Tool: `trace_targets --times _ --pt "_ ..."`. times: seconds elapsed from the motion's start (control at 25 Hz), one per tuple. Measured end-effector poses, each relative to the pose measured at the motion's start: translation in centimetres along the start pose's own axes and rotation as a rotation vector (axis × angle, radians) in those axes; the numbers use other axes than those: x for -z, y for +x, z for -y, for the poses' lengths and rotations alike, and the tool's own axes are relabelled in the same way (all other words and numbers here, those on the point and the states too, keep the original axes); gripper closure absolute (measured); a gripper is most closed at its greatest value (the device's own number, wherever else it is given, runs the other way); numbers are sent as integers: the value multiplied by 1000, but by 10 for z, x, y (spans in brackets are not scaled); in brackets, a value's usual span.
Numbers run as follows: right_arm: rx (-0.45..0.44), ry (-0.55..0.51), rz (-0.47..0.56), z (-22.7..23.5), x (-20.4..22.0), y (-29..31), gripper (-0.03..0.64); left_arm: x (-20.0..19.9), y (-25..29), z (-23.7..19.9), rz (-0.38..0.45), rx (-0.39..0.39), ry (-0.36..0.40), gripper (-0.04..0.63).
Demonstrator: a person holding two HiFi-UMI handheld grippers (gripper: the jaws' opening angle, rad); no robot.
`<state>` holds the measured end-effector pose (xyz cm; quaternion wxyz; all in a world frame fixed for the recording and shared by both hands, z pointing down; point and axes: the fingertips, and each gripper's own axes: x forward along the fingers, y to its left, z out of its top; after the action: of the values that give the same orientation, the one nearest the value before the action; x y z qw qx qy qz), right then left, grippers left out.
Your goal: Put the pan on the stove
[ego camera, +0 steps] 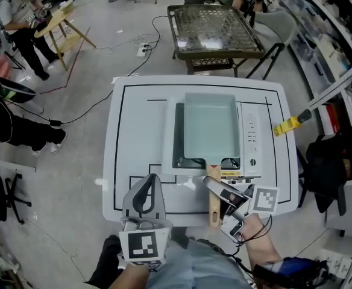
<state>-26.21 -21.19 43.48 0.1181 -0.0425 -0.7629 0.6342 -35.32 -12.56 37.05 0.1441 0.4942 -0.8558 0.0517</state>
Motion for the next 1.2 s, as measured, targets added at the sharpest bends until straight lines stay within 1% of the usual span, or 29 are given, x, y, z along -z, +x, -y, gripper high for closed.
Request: trace_targets --times 0.16,0.28,0.44,0.52,0.56,0.68,0.76,0.88,0.92,0.96,1.08,1.2 --pt "21 -20 64 2 -8 -18 419 -1 -2 4 -4 12 10 577" --pt "33 -39 123 4 -11 -41 417 -5 -5 18 4 43 23 577" --pt "46 -62 198 -2 -10 -78 417 -10 -13 41 -2 89 67 577" --pt "77 -94 248 -6 -8 -102 419 -23 -18 59 27 130 78 577" --pt "107 -122 277 -8 -7 -116 419 -30 -22 69 46 152 83 577" --pt "216 -267 364 -16 -7 -161 419 -46 -34 99 86 204 113 577" --pt "249 -373 417 -28 -4 -186 419 -52 -43 120 113 229 138 577" --pt "293 -545 496 -46 8 -224 420 -47 -61 157 133 278 157 577" --pt "317 -605 522 -51 13 -237 431 -43 -66 169 131 296 163 577" --pt "349 -662 550 -54 18 -249 457 -39 -72 181 135 315 165 577" --pt "486 -823 633 -63 32 -285 521 -37 -89 213 171 375 162 577" --pt "641 -964 700 -74 46 -321 546 -40 -106 236 198 415 189 577"
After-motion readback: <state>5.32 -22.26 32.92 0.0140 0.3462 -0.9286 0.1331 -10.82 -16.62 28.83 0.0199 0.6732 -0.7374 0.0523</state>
